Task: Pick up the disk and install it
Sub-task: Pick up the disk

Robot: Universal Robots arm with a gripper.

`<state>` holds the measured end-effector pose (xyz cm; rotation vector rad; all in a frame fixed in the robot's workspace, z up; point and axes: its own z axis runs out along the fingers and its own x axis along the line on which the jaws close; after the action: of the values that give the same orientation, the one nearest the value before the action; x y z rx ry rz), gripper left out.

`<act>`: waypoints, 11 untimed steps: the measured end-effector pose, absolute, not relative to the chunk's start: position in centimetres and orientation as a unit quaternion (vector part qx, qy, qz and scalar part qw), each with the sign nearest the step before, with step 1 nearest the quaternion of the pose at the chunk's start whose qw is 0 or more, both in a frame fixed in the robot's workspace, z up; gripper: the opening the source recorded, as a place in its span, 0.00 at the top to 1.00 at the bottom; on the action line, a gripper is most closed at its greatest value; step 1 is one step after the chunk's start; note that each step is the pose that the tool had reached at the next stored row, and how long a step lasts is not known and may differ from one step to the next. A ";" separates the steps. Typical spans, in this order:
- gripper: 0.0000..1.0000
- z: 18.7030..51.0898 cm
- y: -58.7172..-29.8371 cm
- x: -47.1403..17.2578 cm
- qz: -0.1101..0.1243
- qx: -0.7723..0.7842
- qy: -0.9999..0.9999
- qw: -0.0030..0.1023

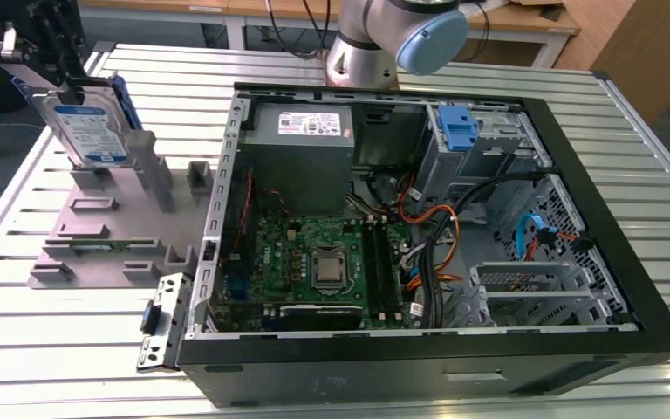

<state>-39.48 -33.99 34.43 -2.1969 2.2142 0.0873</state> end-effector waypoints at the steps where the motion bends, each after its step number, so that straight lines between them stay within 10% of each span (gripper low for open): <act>1: 0.65 34.6 -34.0 -39.5 0.028 -0.704 0.710 0.011; 11: 0.65 35.3 -34.0 -39.5 0.028 -0.704 0.710 0.011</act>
<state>-39.48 -33.99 35.28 -2.1967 2.2139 0.0872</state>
